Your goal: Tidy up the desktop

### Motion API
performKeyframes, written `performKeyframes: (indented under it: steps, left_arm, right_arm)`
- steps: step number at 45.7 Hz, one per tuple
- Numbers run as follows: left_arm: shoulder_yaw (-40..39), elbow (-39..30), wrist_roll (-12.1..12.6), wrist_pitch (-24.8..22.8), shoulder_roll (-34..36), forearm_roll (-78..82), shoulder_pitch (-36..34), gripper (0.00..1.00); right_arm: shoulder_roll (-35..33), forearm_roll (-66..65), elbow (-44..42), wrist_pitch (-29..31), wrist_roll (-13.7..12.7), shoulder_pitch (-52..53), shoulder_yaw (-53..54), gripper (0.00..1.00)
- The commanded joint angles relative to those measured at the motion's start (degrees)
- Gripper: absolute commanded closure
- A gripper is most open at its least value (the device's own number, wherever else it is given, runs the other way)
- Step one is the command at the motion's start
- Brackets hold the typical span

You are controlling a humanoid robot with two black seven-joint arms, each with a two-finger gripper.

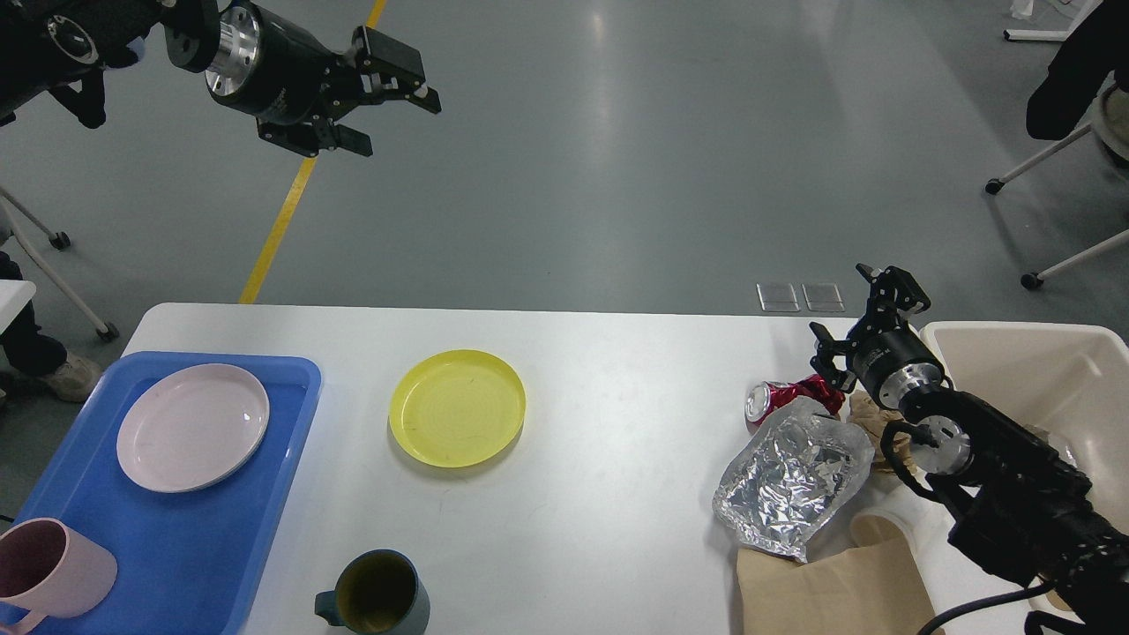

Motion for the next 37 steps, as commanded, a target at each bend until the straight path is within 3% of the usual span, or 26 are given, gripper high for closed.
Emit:
performKeyframes:
  steps: [1,20,29,37]
  left_arm:
    - [5.0,-0.3,0.0,-2.7,-2.8,0.4,-1.6,0.02]
    - [7.6,-1.0,-0.2,-2.7,-3.1,0.7,-5.2,0.02]
    - [11.7,-11.4,0.1,-2.7,-4.3,0.9,-10.5,0.02]
    - [17.2,-22.8,0.2,-2.7,-9.4,4.2,-15.7,0.02]
  right_arm:
    - [0.0,0.0,0.0,0.0,0.0,0.0,0.0,0.0]
    - [0.0,0.0,0.0,0.0,0.0,0.0,0.0,0.0]
    - [0.0,0.0,0.0,0.0,0.0,0.0,0.0,0.0]
    - [0.0,0.0,0.0,0.0,0.0,0.0,0.0,0.0]
